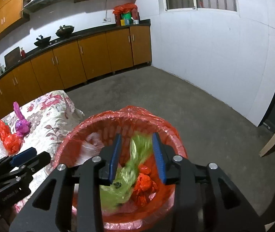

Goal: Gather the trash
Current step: 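Carry green bag and clear plastic over the red basket and open both tools, then grasp bubble wrap with the left tool while the right tool grasps a red bag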

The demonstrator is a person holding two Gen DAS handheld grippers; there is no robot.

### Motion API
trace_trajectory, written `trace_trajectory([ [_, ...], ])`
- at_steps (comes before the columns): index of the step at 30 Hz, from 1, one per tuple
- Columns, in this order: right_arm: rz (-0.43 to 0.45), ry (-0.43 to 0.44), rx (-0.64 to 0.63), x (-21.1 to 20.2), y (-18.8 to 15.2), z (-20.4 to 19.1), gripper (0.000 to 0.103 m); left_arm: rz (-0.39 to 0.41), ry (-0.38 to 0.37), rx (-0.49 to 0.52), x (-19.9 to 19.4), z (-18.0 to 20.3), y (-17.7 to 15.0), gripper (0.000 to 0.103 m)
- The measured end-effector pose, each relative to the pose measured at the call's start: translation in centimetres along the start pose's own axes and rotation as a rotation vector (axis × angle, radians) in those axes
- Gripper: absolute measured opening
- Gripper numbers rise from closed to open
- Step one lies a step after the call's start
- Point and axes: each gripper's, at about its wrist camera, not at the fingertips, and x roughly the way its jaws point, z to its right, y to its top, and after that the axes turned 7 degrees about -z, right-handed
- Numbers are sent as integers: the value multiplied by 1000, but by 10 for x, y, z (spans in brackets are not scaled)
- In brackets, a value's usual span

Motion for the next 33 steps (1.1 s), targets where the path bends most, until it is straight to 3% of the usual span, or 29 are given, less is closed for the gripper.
trace_trajectory([
  [4, 3, 0, -17, -4, -4, -4, 35, 33, 77, -29, -14, -19, -5, 66],
  [17, -16, 112, -141, -3, -12, -64, 35, 105, 336, -169, -72, -114, -37, 67],
  [23, -25, 162, -229, -2, -17, -106, 35, 132, 462, -290, -98, -183, -49, 68],
  [25, -33, 175, -241, 0, -19, -117, 35, 142, 513, -329, -106, -213, -48, 75],
  [27, -41, 188, -246, 3, -20, -126, 35, 141, 564, -357, -109, -237, -47, 76],
  [30, -54, 209, -264, 8, -22, -142, 35, 110, 595, -400, -105, -267, -44, 76],
  [33, -61, 227, -296, 11, -25, -161, 35, 69, 574, -421, -95, -285, -41, 75],
])
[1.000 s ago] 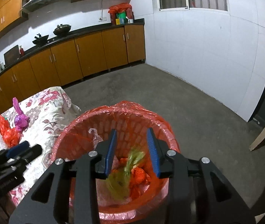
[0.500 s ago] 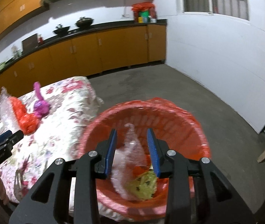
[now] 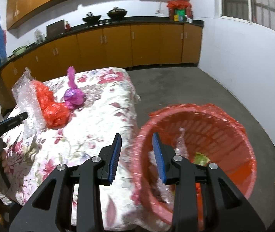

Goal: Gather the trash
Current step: 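Grasp bubble wrap with the left tool while the right tool grasps a red bag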

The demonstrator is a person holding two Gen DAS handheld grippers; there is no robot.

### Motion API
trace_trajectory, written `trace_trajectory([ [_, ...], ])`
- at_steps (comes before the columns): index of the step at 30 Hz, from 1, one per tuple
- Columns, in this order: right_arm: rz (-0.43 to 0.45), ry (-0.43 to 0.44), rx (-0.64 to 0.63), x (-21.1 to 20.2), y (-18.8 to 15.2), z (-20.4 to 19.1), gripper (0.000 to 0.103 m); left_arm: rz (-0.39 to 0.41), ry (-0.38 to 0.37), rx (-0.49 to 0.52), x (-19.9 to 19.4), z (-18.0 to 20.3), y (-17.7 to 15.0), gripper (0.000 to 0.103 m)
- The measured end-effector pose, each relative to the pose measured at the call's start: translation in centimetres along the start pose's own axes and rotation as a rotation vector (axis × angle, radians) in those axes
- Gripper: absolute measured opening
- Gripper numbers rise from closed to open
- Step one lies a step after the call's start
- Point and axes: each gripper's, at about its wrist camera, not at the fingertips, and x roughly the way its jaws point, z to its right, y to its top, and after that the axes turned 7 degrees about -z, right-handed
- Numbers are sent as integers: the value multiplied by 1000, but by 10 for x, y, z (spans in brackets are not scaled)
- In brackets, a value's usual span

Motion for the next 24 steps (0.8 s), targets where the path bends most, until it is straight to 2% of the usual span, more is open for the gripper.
trace_trajectory([
  [2, -2, 11, -16, 4, 3, -10, 35, -39, 5, 20, 11, 4, 1, 70],
  [4, -1, 20, -27, 6, 6, -16, 35, -83, 1, 32, 21, 6, 0, 53],
  [6, 0, 29, -38, 8, 8, -23, 35, -130, -15, 23, 30, 5, 0, 44],
  [8, 1, 38, -50, 10, 11, -30, 35, -130, -25, 13, 30, 3, -1, 36],
  [9, 1, 43, -54, 10, 12, -34, 35, -131, -33, 17, 29, 2, -1, 22],
  [10, 1, 50, -57, 11, 13, -37, 35, -129, -38, 23, 28, 2, -2, 14],
  [16, 8, 117, -95, 16, 25, -64, 35, -51, -28, 47, 0, -13, -9, 10],
  [23, -33, 252, -161, 53, 42, -125, 35, 14, 17, -19, -31, -61, -7, 10],
  [24, -41, 262, -170, 59, 42, -134, 43, 20, 23, -27, -35, -67, -6, 10],
])
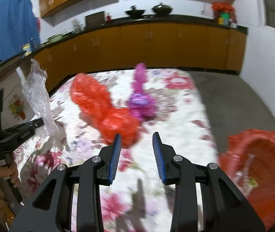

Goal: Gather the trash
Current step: 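Grasp bubble wrap with the left tool while the right tool grasps a red bag, then carry bubble wrap and red bag over the basket and open both tools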

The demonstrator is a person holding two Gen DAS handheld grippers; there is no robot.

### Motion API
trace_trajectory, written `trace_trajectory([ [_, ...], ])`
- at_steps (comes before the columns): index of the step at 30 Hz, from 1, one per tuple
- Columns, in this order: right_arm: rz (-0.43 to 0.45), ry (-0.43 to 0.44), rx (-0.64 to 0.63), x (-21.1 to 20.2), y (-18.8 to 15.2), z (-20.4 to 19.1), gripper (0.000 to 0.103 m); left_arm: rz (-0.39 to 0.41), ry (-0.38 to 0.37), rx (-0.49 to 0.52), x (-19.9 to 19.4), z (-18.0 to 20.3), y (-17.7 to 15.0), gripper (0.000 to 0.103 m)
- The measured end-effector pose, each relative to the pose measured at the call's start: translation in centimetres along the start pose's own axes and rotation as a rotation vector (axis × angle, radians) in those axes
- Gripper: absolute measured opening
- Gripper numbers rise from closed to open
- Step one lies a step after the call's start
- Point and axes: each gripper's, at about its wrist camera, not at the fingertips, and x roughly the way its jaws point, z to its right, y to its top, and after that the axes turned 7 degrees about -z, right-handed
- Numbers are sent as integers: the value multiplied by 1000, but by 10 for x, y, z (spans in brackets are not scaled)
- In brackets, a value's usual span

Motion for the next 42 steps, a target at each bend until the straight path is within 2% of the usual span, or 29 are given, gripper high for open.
trace_trajectory([
  [1, -4, 15, -10, 10, 4, -8, 51, 3, 5, -7, -2, -6, 1, 10],
  [2, -2, 20, -13, 15, 6, -13, 66, 6, 10, -14, -4, -11, 1, 10],
  [3, -4, 21, -17, 22, 9, -19, 68, 11, 16, -23, -7, -17, 2, 10],
  [7, -21, 6, -21, 41, 19, -30, 68, 24, 23, -52, -10, -35, 6, 10],
  [13, -73, -78, -96, 74, 25, -45, 68, 25, 23, -73, -14, -44, 6, 10],
  [14, -86, -89, -108, 78, 25, -46, 65, 23, 23, -74, -14, -44, 5, 10],
  [16, -137, -117, -136, 90, 21, -50, 35, 19, 21, -77, -14, -44, 3, 10],
  [20, -132, -81, -84, 79, 16, -39, 23, 16, 16, -79, -14, -48, 3, 10],
  [23, -105, -39, -39, 57, 15, -27, 21, 16, 11, -78, -15, -47, 5, 10],
  [29, -20, -10, 46, 4, 8, 1, 20, 20, -14, -51, -21, -31, 3, 10],
  [35, 53, -77, 128, -47, 3, 40, 20, 35, -56, 9, -32, 0, 3, 10],
  [42, 90, -171, 241, -87, -17, 90, 20, 47, -123, 98, -48, 49, -2, 10],
])
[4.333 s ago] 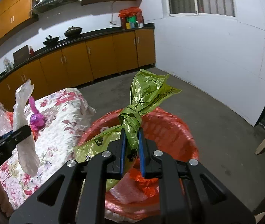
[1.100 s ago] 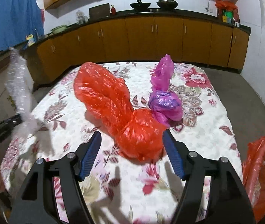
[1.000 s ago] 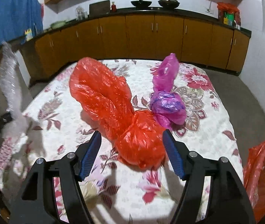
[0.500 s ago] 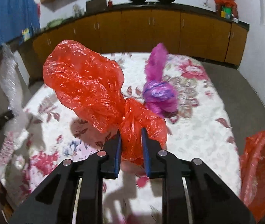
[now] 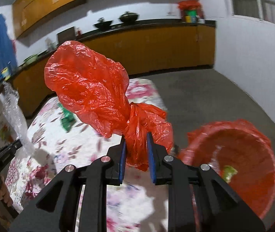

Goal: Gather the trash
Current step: 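Carry bubble wrap and red bag over the basket and open both tools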

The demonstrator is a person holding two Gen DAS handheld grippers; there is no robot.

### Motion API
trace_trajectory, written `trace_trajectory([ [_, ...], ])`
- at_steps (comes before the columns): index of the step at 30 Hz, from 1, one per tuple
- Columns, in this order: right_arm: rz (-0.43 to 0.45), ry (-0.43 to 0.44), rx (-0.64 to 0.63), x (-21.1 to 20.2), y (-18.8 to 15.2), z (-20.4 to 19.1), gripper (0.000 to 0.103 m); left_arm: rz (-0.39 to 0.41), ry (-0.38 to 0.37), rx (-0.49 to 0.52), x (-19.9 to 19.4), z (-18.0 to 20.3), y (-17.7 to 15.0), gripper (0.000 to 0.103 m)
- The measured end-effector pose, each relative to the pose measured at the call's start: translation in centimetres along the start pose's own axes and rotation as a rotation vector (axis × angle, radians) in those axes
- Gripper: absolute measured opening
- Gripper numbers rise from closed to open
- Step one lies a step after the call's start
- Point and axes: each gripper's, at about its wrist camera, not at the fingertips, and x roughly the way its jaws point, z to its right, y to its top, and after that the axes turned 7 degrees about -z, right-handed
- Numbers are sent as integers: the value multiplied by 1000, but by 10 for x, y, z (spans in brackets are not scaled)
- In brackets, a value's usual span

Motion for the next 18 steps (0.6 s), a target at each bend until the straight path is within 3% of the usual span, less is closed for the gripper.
trace_trajectory([
  [18, 49, -136, 228, -56, -30, 102, 20, 1, -205, 210, -21, 133, -12, 10],
])
